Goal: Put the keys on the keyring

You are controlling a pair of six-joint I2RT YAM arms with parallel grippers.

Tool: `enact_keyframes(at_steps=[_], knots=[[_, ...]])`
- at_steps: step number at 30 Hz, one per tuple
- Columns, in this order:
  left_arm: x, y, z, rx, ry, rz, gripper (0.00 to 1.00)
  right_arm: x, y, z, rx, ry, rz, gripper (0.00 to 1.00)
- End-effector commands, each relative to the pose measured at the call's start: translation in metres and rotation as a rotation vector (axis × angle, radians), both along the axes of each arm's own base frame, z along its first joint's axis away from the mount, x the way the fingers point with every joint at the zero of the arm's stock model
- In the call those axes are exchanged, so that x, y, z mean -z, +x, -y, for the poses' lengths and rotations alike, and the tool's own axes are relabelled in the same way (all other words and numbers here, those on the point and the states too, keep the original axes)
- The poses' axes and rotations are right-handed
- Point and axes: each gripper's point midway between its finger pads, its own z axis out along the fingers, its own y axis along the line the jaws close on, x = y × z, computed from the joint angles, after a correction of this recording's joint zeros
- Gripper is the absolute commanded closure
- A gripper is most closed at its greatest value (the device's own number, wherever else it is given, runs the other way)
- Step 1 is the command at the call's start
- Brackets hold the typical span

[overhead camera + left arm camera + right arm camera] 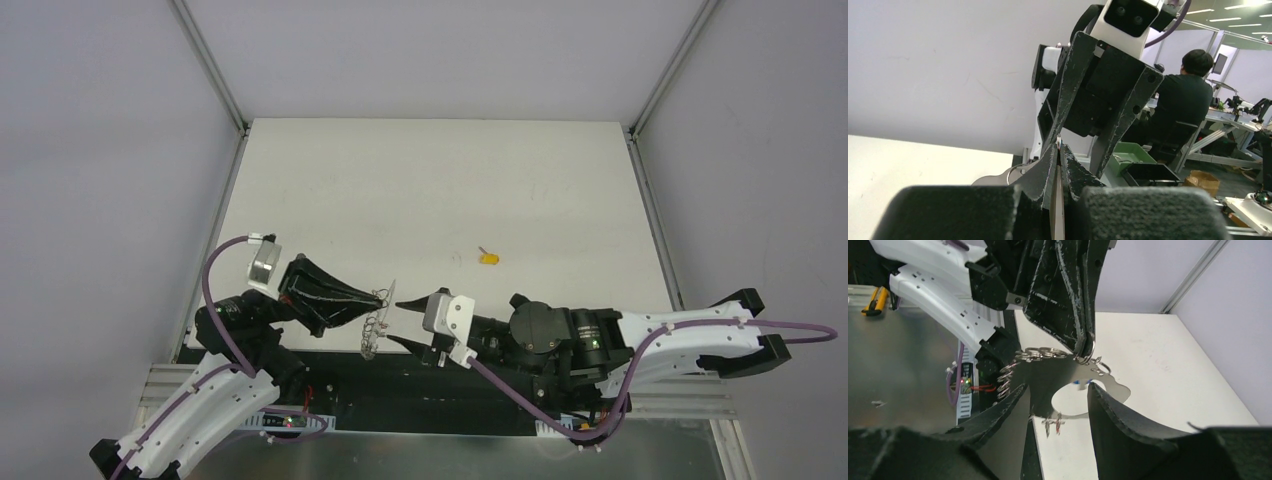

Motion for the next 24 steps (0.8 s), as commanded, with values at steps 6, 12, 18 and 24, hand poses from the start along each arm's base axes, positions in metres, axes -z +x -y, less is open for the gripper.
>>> enact_keyframes(at_steps=[6,12,18,24], knots=[[-0.026,-0.017,-0.017,-0.001,-0.128,0.083,1.00,-0.050,0.004,-0.016,-0.010,0.197,-0.013,0.58],[-0.026,-0.020,-0.019,0.002,-0.137,0.090,1.00,-0.055,0.003,-0.023,-0.026,0.201,-0.033,0.69],[-0.025,-0.021,-0.019,0.007,-0.132,0.094,1.00,-0.059,0.001,-0.023,-0.041,0.217,-0.046,0.73],[-0.024,-0.022,-0.018,0.013,-0.125,0.098,1.00,-0.064,0.000,-0.021,-0.046,0.234,-0.061,0.75]])
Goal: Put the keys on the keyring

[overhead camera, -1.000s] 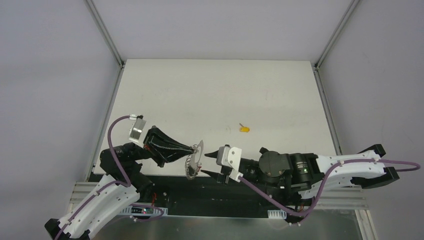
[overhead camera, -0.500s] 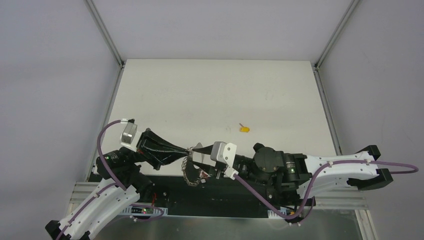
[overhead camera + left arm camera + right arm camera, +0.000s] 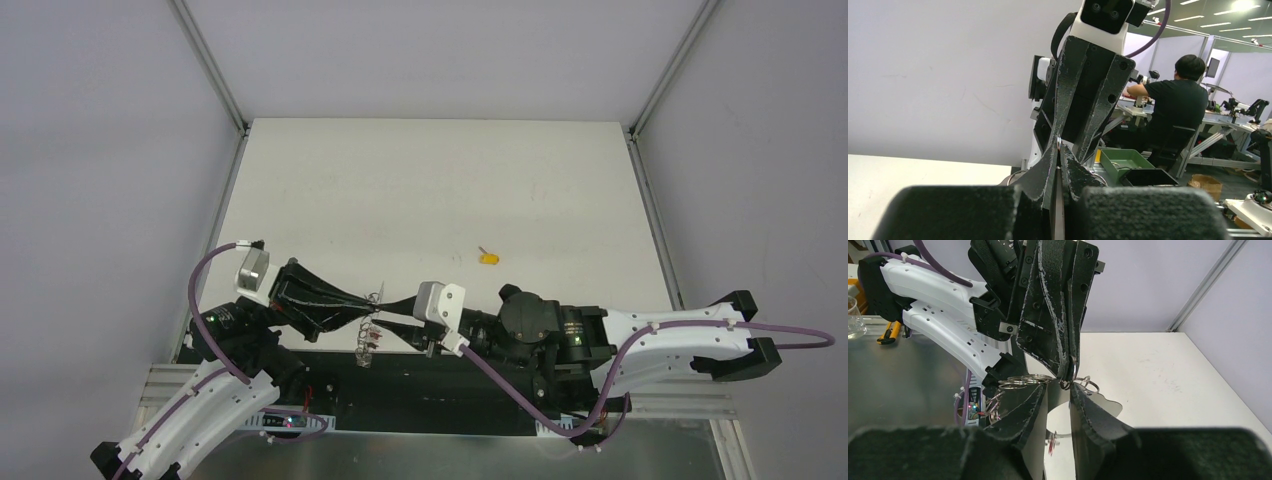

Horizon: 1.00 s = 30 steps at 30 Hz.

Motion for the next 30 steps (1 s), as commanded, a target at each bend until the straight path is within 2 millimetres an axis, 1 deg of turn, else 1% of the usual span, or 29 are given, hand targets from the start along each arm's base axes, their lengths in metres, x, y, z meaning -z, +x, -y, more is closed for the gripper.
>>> enact_keyframes(at_steps=[1,10,22,26,30], knots=[[-0.013,-0.011,-0.008,0.007,-0.058,0.062,1.00,-0.046,-0.002,0.006,-0.019,0.136,-0.040,0.75],[-0.012,-0.014,-0.007,0.022,-0.038,0.071,1.00,-0.050,0.000,0.011,-0.009,0.150,-0.049,0.80],[-0.010,-0.015,-0.005,0.037,-0.021,0.072,1.00,-0.056,-0.001,0.013,-0.013,0.170,-0.053,0.81],[-0.009,-0.016,-0.005,0.038,-0.019,0.072,1.00,-0.057,-0.001,0.013,-0.015,0.171,-0.053,0.88],[-0.009,-0.018,-0.005,0.044,-0.015,0.079,1.00,-0.054,-0.001,0.013,-0.017,0.161,-0.050,0.96]])
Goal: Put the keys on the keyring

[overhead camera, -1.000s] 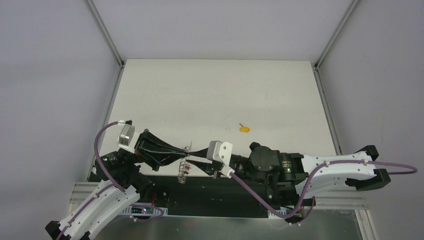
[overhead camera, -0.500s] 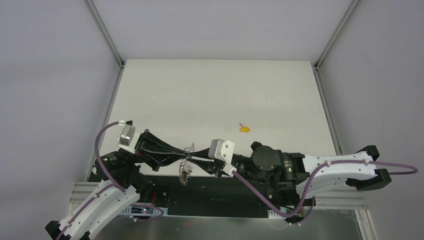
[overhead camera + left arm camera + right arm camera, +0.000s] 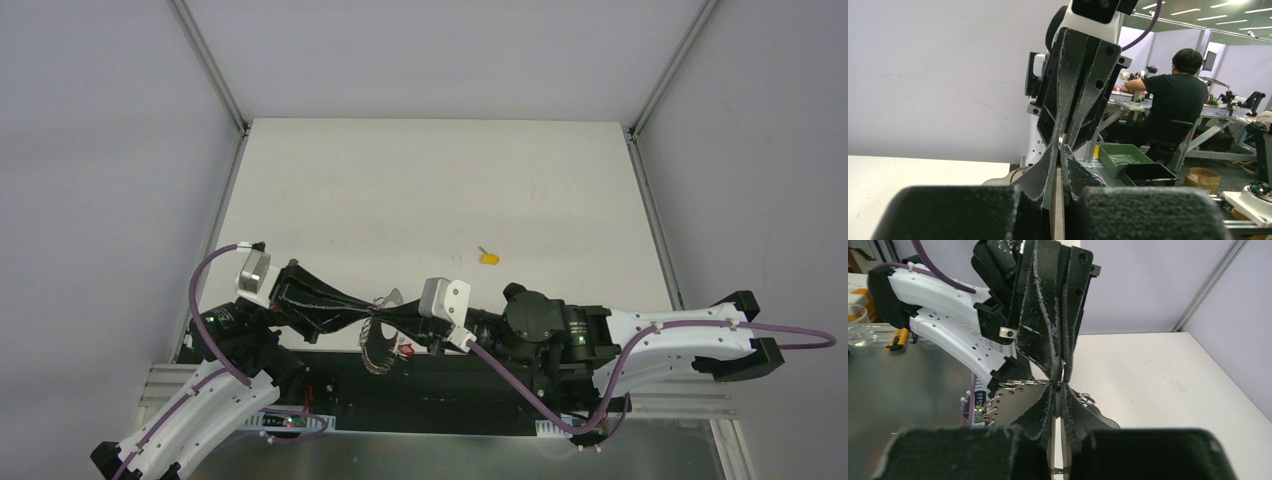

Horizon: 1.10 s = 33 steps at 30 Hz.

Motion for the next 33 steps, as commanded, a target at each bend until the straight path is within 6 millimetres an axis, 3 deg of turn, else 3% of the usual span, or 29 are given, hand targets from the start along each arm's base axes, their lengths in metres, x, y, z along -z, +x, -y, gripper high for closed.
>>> enact_keyframes(at_steps=[1,10,22,33], knots=[[-0.011,-0.014,-0.006,0.028,-0.030,0.062,1.00,-0.049,-0.001,0.010,-0.016,0.142,-0.025,0.98],[-0.005,-0.017,-0.003,0.063,0.007,0.063,1.00,-0.051,-0.007,0.012,-0.053,0.157,0.001,1.00],[0.004,-0.022,-0.001,0.093,0.054,0.071,1.00,-0.051,0.012,0.024,0.055,0.185,-0.025,1.00],[0.006,-0.020,0.000,0.056,0.085,0.084,0.76,-0.045,0.013,0.036,0.055,0.179,-0.034,1.00]])
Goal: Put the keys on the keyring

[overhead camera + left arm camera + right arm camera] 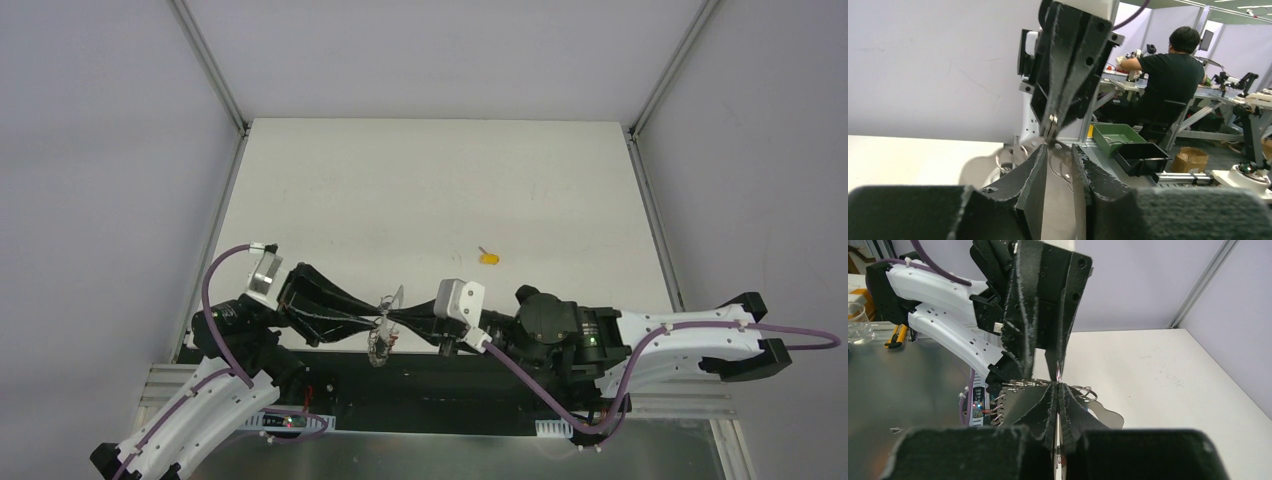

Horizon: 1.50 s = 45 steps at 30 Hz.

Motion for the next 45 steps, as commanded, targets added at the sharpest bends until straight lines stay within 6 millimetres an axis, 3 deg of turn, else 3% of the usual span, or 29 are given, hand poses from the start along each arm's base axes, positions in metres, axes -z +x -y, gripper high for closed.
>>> enact_keyframes(at_steps=[1,13,20,29,45], knots=[[-0.009,-0.014,-0.005,0.017,0.004,0.084,0.75,-0.051,0.011,0.024,0.049,0.177,-0.027,1.00],[-0.008,0.008,0.004,-0.052,0.044,0.043,0.64,-0.025,0.003,0.052,-0.013,0.085,-0.057,1.00],[0.004,0.043,0.022,-0.110,0.094,-0.074,0.60,0.017,-0.001,0.083,-0.031,-0.090,-0.106,1.00],[0.053,0.117,0.057,-0.231,0.230,-0.310,0.57,0.041,-0.001,0.112,-0.018,-0.141,-0.191,1.00],[0.154,0.239,0.135,-0.319,0.468,-0.551,0.50,0.043,0.016,0.150,0.074,-0.147,-0.208,1.00]])
